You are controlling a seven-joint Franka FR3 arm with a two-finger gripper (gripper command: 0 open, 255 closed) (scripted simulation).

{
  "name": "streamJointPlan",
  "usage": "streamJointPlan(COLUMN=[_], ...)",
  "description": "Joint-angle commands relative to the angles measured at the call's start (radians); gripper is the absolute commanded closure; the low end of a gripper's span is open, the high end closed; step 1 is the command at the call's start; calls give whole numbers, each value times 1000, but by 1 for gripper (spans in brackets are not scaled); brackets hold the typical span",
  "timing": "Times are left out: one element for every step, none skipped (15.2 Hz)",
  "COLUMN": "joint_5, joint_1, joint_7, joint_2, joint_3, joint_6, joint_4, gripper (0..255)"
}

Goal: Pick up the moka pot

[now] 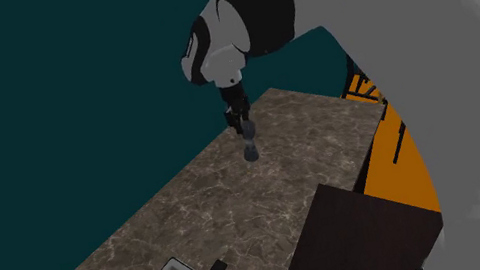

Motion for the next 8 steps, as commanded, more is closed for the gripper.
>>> streamJointPlan(joint_5=[-4,-6,-8,-9,-11,-13,-14,-14], joint_1=[3,4,6,7,8,9,9,9], joint_7=[1,1,1,2,2,2,2,2], joint_2=[-19,-27,-36,-44,-53,-61,-62,-62], joint_3=[-4,-6,-7,-9,-11,-13,-13,-13], joint_6=[-14,-22,-30,-38,-46,-54,-55,-55], joint_4=[-4,-5,-6,-7,-7,-7,-7,-7], gripper=[255,255,255,255,255,255,255,255])
